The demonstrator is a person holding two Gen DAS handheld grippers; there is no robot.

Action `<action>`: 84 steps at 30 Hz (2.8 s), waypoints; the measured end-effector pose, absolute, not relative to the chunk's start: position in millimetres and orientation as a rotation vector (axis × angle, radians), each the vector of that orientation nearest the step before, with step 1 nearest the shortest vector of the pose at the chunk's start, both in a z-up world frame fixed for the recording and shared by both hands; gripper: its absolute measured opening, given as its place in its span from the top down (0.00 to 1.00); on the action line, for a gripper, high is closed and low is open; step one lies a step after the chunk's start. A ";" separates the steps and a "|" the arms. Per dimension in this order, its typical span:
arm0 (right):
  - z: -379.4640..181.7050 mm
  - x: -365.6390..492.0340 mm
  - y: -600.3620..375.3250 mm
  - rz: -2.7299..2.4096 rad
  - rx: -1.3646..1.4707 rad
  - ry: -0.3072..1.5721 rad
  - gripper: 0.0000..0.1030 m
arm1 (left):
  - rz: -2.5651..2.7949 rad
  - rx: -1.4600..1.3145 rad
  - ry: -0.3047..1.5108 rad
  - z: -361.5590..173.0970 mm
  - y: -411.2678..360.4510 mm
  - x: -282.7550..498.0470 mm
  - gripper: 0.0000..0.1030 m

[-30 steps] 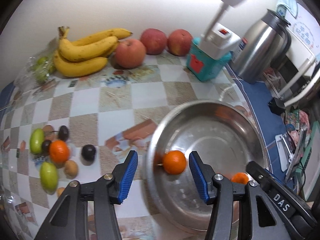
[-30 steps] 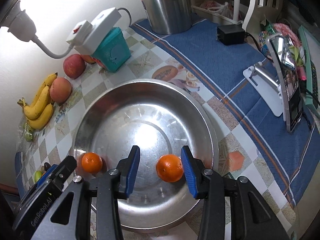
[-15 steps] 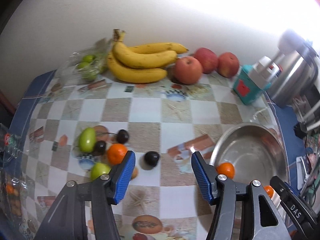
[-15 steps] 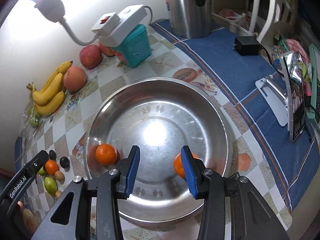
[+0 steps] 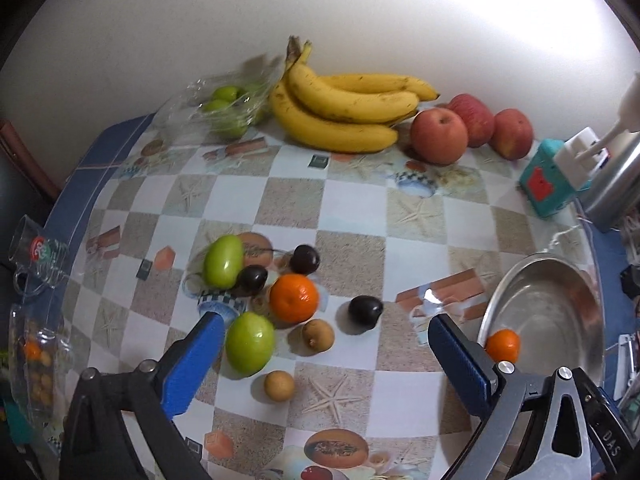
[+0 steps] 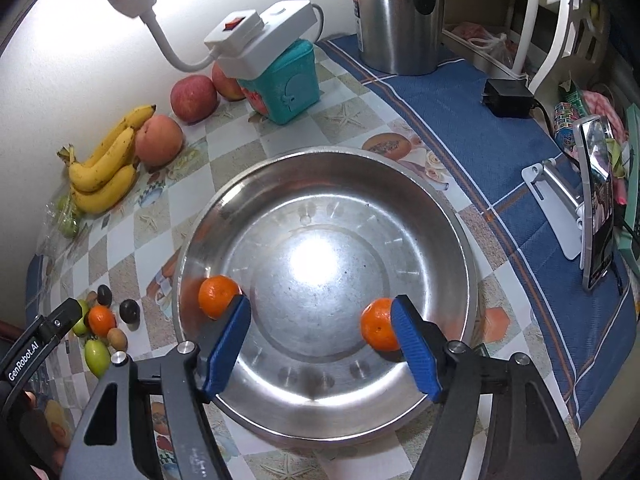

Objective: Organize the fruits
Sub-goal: 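Withdraw both open tools from the plate toward the remaining fruit, then grasp a small tan round fruit with the right tool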

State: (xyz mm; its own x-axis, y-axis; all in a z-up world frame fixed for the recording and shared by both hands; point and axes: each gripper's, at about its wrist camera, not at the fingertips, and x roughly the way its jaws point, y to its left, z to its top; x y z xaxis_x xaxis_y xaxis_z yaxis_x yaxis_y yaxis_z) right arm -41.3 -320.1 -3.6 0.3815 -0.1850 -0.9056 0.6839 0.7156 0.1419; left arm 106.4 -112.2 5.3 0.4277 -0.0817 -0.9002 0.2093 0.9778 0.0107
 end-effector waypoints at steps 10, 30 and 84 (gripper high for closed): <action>-8.4 -39.3 -316.1 -0.578 0.545 1.055 0.15 | -0.165 0.135 1.131 -3.1 -111.0 107.3 0.00; -3.4 -37.2 -308.4 -0.575 0.512 1.010 0.04 | -0.192 0.236 1.083 4.8 -102.8 97.1 0.00; -40.5 65.1 -132.0 -0.117 0.257 1.141 0.04 | -0.058 -0.043 1.240 -30.9 36.0 135.3 0.00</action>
